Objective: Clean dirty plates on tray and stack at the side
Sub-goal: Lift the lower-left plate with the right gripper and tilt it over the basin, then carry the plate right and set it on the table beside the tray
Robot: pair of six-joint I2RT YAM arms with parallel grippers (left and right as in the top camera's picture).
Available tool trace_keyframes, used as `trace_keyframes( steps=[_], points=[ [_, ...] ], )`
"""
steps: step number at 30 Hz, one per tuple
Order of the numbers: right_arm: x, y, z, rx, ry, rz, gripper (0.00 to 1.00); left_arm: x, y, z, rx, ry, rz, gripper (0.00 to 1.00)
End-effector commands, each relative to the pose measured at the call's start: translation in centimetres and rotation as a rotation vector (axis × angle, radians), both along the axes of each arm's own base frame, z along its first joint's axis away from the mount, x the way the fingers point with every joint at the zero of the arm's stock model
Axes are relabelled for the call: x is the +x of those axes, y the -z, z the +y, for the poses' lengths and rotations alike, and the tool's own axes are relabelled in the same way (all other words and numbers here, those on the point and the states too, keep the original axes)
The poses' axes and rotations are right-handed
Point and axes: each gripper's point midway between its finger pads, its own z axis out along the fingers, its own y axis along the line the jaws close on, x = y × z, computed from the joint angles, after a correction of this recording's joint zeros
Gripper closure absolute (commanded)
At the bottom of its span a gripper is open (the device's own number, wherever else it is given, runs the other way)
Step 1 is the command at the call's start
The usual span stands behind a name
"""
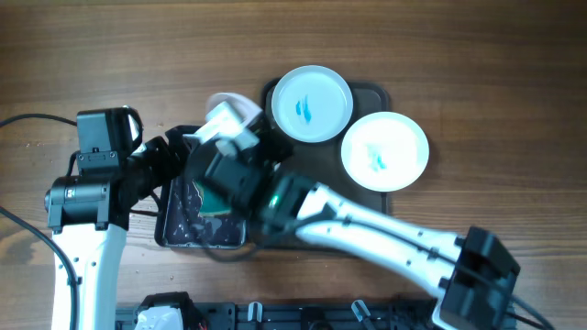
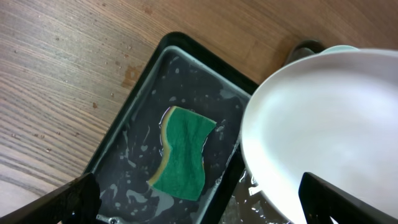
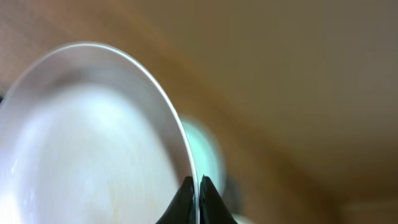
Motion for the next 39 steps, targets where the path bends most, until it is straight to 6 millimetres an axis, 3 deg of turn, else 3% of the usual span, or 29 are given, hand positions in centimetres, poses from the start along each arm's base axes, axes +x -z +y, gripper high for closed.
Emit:
trace_keyframes(
  steps=[1, 3, 6, 9, 11, 15, 19, 22, 23, 26, 28, 31, 35, 39],
  points=[
    [0.2, 3.6, -0.4, 0.508, 0.107, 0.399, 0.96, 0.2, -1.0, 0.5, 0.019, -0.012, -0.031, 0.00],
    [0.5, 3.8, -1.4, 0.625, 0.109, 0.556, 0.96, 0.2, -1.0, 0.5, 0.019, -0.012, -0.031, 0.00],
    [1.9, 1.4, -4.3, 0.808, 0.085, 0.683, 0.96, 0.2, -1.0, 0.5, 0.019, -0.012, -0.031, 0.00],
    [4.7, -3.1, -11.8, 1.041, 0.152, 0.672, 0.96, 0.2, -1.0, 0.5, 0.019, -0.012, -0.031, 0.00],
    [5.6, -4.1, -17.9, 1.112, 0.272, 0.631, 0.96, 0.2, -1.0, 0.5, 0.019, -0.012, -0.031, 0.00],
    [5.2, -2.3, -29.8, 1.129, 0.582, 0.578, 0.96, 0.2, -1.0, 0.5, 0.019, -0.012, -0.031, 0.00],
    [2.0, 1.7, -44.9, 1.088, 1.044, 0.429, 0.96, 0.2, -1.0, 0.5, 0.019, -0.012, -0.031, 0.00],
    [-1.8, 5.1, -52.2, 1.019, 1.315, 0.361, 0.96, 0.2, -1.0, 0.5, 0.019, -0.012, -0.031, 0.00],
    [-2.9, 6.5, -53.6, 0.993, 1.382, 0.359, 0.96, 0.2, -1.0, 0.5, 0.019, -0.012, -0.031, 0.00],
    [-5.7, 11.0, -55.3, 0.944, 1.514, 0.427, 0.96, 0.2, -1.0, 0.5, 0.019, -0.012, -0.031, 0.00],
    [-6.5, 14.5, -54.7, 0.936, 1.545, 0.510, 0.96, 0.2, -1.0, 0.5, 0.019, -0.012, -0.031, 0.00],
    [-6.7, 17.4, -53.0, 0.932, 1.535, 0.602, 0.96, 0.2, -1.0, 0.5, 0.019, -0.012, -0.030, 0.00],
    [-6.6, 20.0, -49.2, 0.887, 1.455, 0.726, 0.96, 0.2, -1.0, 0.5, 0.019, -0.012, -0.030, 0.00],
    [-6.4, 20.5, -46.0, 0.805, 1.393, 0.793, 0.96, 0.2, -1.0, 0.5, 0.019, -0.012, -0.030, 0.00]
  ],
)
